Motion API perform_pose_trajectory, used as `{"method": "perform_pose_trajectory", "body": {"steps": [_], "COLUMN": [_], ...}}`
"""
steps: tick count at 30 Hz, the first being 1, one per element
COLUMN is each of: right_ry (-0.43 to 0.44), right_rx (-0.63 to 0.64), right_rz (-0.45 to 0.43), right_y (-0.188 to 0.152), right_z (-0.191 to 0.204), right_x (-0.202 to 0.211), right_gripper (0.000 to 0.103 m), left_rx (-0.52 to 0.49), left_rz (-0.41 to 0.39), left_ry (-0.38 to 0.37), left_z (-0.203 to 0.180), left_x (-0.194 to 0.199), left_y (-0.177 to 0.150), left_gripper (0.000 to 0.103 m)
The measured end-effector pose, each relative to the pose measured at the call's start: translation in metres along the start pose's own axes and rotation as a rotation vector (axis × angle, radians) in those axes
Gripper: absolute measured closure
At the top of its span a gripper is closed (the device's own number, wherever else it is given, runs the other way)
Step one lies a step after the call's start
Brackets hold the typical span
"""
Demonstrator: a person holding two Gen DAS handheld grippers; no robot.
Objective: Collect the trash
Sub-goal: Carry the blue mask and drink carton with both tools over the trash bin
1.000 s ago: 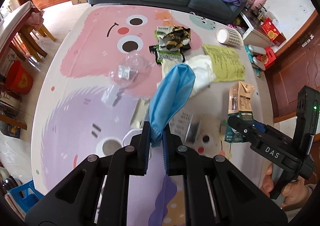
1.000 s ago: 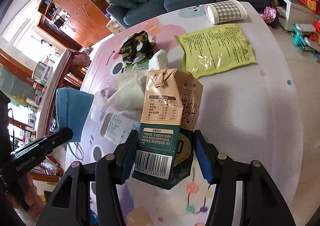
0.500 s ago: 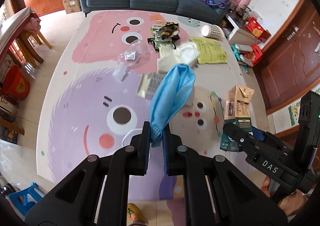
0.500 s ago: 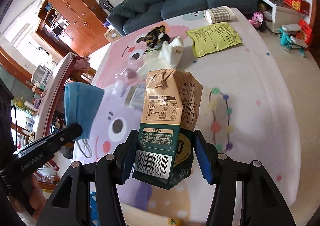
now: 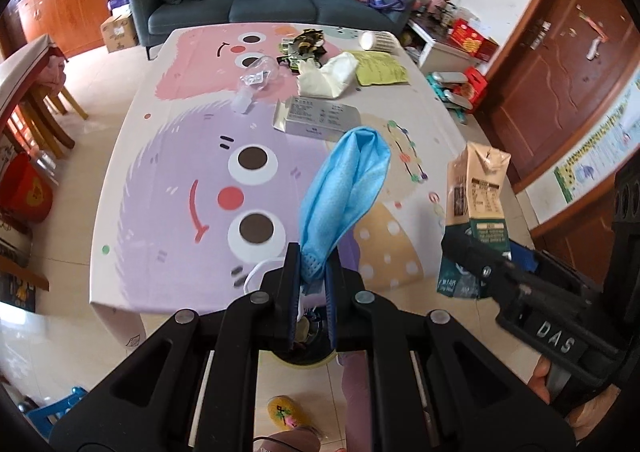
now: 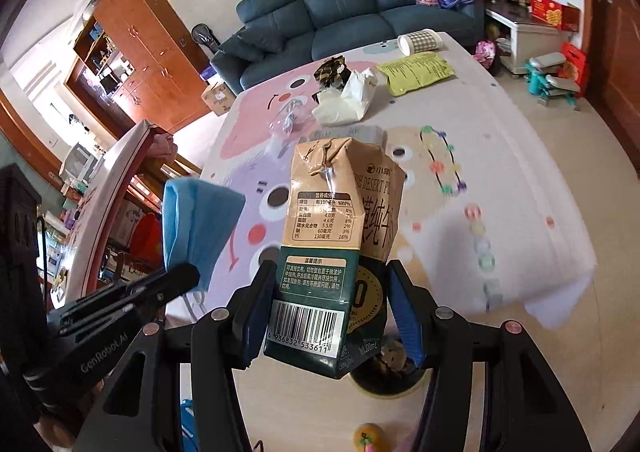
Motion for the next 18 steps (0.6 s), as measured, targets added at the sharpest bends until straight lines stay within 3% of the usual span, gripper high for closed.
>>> {"method": "perform_pose_trajectory", "body": {"steps": [9, 18], "right_ry": [-0.031, -0.039], "right_rx": [-0.018, -0.002], "right_rz": [0.054, 0.167], "right_y": [-0.084, -0.136], "right_z": [0.029, 0.028], "right_x": [0.041, 0.039], "right_gripper": [0.048, 0.048], "left_rx": [-0.060, -0.077], "left_rz": [0.056, 0.146], "left_ry": [-0.033, -0.015], "left_z": [0.000, 0.000], "left_x": [0.027, 0.011], "left_y": [-0.069, -0.125], "left_gripper": [0.095, 0.095]}}
Point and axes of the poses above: each gripper's, at about its wrist camera, not at the fingertips, and x roughly against the way its jaws point, z to its left, y to its top, the point moved 4 cm from there along -x, roughly the way its jaws point, and after that the axes turned 10 degrees about x, right-handed, at the moved point
